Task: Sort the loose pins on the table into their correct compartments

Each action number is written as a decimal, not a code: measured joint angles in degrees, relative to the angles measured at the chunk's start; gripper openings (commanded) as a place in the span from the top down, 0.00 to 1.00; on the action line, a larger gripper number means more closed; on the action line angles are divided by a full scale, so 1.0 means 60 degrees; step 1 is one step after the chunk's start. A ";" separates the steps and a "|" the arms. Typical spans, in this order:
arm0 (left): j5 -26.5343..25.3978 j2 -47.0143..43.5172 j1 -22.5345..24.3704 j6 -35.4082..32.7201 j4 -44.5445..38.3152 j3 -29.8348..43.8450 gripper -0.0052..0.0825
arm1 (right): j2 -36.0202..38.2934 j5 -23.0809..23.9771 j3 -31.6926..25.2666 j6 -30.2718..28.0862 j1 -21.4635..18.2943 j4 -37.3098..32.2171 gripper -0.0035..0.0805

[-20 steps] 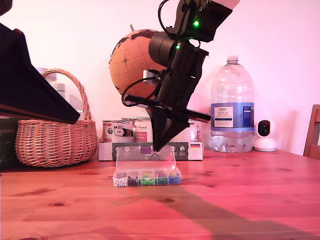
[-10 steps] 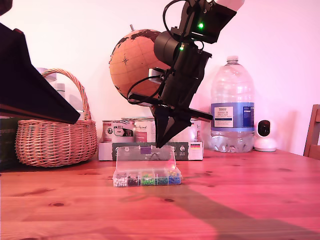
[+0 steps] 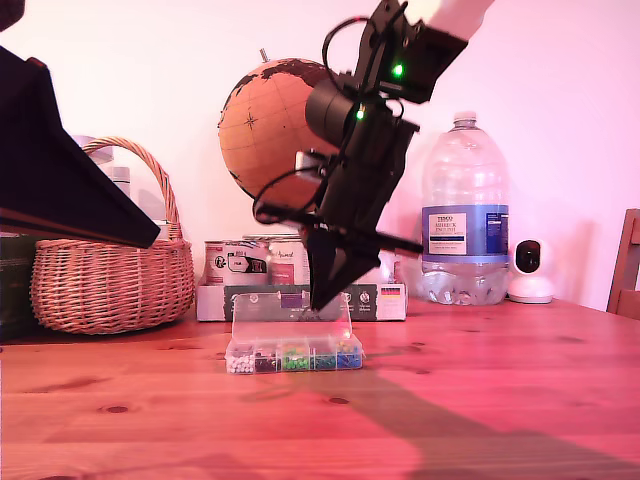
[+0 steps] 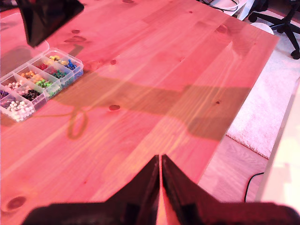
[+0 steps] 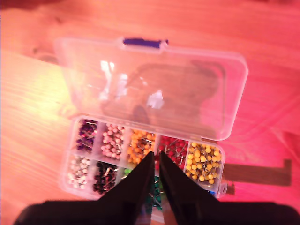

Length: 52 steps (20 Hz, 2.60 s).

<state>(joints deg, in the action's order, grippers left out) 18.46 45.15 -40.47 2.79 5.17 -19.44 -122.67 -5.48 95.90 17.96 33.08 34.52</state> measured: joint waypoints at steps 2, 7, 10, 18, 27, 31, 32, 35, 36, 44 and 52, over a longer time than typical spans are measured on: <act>0.0000 0.0000 0.0004 0.0000 0.0000 0.0000 0.96 | -0.0040 -0.0004 0.0000 0.0000 0.0000 0.0015 0.97; 0.0000 0.0000 0.0000 0.0000 0.0000 0.0000 0.96 | -0.0237 -0.0033 0.0000 0.0000 0.0000 0.0029 0.97; 0.0000 0.0000 0.0000 0.0000 0.0000 0.0000 0.96 | -0.0281 -0.0033 0.0000 0.0000 0.0000 0.0029 0.97; 0.0000 0.0000 0.0000 0.0000 0.0000 0.0000 0.96 | -0.0281 -0.0058 0.0000 0.0000 0.0000 0.0000 0.87; 0.0000 0.0000 0.0000 0.0000 0.0000 0.0000 0.96 | -0.0281 -0.0062 0.0000 0.0000 0.0000 0.0000 0.97; -0.0025 0.0000 0.0000 0.0000 0.0000 0.0000 0.96 | -0.0281 -0.0058 0.0000 -0.0382 0.0000 0.0328 0.97; -0.0025 0.0000 0.0000 0.0000 0.0000 0.0000 0.96 | -0.0277 -0.0040 0.0000 -0.0652 0.0000 0.0448 0.97; -0.0084 0.0000 0.0000 0.0000 0.0000 0.0000 0.96 | -0.0157 0.0138 0.0000 -0.1002 0.0004 0.0852 0.97; -0.0127 0.0000 0.0000 0.0000 0.0000 0.0000 0.96 | -0.0015 0.0288 0.0000 -0.1005 0.0004 0.0933 0.97; -0.0372 0.0000 0.0135 0.0000 0.0000 0.0000 0.96 | 0.3162 0.1293 0.0080 -0.1592 0.0127 0.0987 0.97; -0.0969 0.0000 0.0350 -0.0004 -0.0055 0.0000 0.96 | 0.4000 0.1763 -0.0200 -0.2229 -0.0007 -0.0113 0.97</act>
<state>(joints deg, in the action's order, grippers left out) 12.64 45.15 -38.37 2.76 4.84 -19.44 -98.67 5.10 94.70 4.58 33.04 33.85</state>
